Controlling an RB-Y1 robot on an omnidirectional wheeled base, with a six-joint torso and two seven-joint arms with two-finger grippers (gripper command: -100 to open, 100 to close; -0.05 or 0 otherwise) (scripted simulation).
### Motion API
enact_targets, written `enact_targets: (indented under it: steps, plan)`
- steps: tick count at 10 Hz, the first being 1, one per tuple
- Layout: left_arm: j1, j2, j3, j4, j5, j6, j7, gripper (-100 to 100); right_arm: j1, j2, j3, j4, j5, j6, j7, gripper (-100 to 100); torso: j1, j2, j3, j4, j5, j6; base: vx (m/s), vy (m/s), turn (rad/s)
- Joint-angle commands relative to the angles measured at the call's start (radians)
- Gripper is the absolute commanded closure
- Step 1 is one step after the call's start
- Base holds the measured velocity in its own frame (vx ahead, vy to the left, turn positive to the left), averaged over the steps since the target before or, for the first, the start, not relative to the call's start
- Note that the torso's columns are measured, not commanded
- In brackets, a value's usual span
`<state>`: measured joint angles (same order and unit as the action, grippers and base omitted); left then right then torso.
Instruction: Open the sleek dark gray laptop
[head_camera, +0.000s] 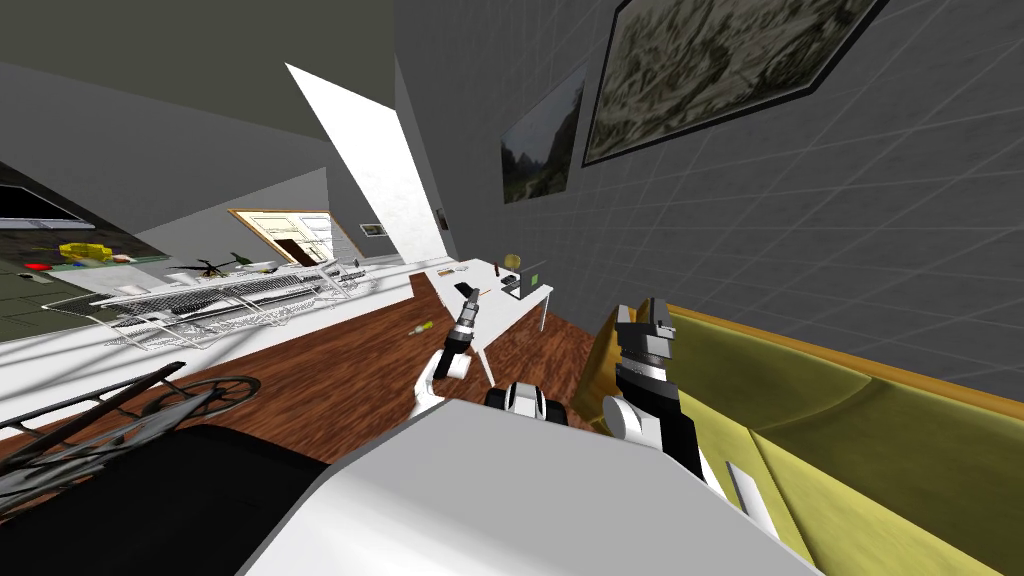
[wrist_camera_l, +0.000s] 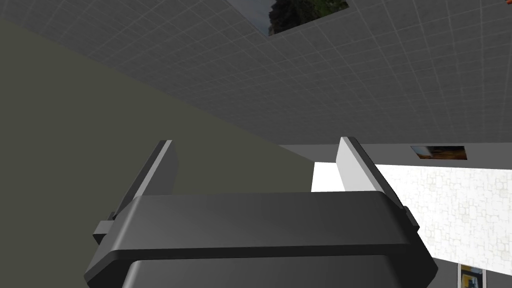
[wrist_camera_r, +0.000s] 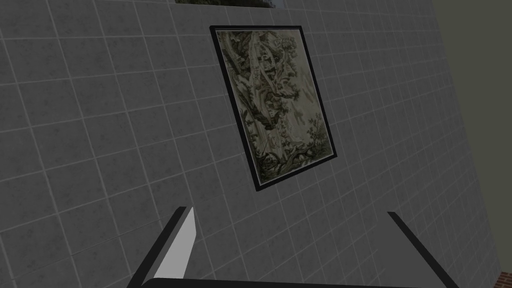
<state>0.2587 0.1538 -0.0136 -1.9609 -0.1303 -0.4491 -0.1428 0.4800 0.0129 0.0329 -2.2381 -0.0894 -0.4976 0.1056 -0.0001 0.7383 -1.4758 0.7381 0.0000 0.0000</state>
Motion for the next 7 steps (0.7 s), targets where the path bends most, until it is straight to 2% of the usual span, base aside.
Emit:
enact_targets:
  steps: [1, 2, 3, 4, 5, 6, 7]
  plan:
    - [-0.061, 0.001, 0.004, 0.07, -0.014, 0.011, 0.002, -100, 0.0, 0.0, 0.0, 0.0, 0.0, 0.0, 0.0, 0, 0.0, 0.0, 0.0, 0.0, 0.0, 0.0, 0.016, -0.005, -0.011]
    - [-0.094, 0.002, 0.009, 0.106, -0.023, 0.017, 0.005, -100, 0.0, 0.0, 0.0, 0.0, 0.0, 0.0, 0.0, 0, 0.0, 0.0, 0.0, 0.0, 0.0, 0.0, 0.015, -0.002, -0.016]
    - [-0.102, 0.002, 0.009, 0.117, -0.023, 0.017, 0.005, -100, 0.0, 0.0, 0.0, 0.0, 0.0, 0.0, 0.0, 0, 0.0, 0.0, 0.0, 0.0, 0.0, 0.0, 0.013, 0.0, -0.011]
    - [-0.138, 0.002, 0.014, 0.155, -0.032, 0.024, 0.008, -100, 0.0, 0.0, 0.0, 0.0, 0.0, 0.0, 0.0, 0, 0.0, 0.0, 0.0, 0.0, 0.0, 0.0, 0.014, -0.003, -0.018]
    - [-0.145, 0.002, 0.014, 0.166, -0.032, 0.024, 0.008, -100, 0.0, 0.0, 0.0, 0.0, 0.0, 0.0, 0.0, 0, 0.0, 0.0, 0.0, 0.0, 0.0, 0.0, 0.013, -0.003, -0.013]
    - [-0.184, 0.002, 0.019, 0.199, -0.041, 0.031, 0.011, -100, 0.0, 0.0, 0.0, 0.0, 0.0, 0.0, 0.0, 0, 0.0, 0.0, 0.0, 0.0, 0.0, 0.0, 0.015, -0.004, -0.014]
    - [-0.189, 0.002, 0.019, 0.216, -0.041, 0.031, 0.011, -100, 0.0, 0.0, 0.0, 0.0, 0.0, 0.0, 0.0, 0, 0.0, 0.0, 0.0, 0.0, 0.0, 0.0, 0.014, -0.003, -0.013]
